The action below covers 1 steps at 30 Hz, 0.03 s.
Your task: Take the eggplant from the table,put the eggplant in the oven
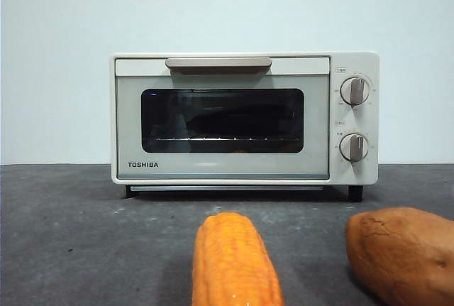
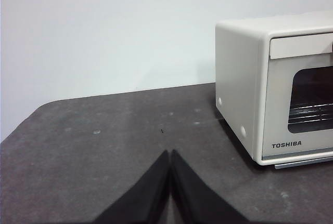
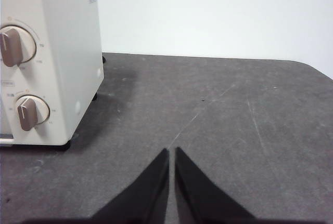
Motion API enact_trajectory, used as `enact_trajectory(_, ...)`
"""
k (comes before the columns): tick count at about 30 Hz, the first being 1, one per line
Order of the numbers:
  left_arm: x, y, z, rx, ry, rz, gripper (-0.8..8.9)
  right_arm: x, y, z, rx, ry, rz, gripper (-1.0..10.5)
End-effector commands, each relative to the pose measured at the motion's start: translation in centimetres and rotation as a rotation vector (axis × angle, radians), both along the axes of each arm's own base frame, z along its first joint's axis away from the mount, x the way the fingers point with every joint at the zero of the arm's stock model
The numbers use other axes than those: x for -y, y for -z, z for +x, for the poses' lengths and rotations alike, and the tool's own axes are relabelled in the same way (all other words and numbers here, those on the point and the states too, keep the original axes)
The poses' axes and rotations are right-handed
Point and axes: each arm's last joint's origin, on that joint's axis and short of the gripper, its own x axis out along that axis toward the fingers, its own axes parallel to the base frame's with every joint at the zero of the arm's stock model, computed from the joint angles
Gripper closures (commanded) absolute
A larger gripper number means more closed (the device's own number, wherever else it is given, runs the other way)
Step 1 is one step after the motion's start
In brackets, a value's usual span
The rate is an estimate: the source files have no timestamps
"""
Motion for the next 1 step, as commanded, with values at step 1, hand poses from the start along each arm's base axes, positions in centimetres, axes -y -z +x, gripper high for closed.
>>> enact_trajectory(1, -0.03, 0.81, 0.18, -0.015, -0.005, 0.008, 8.07, 0.02, -0.06, 0.01, 0.015, 0.005, 0.010, 9.4)
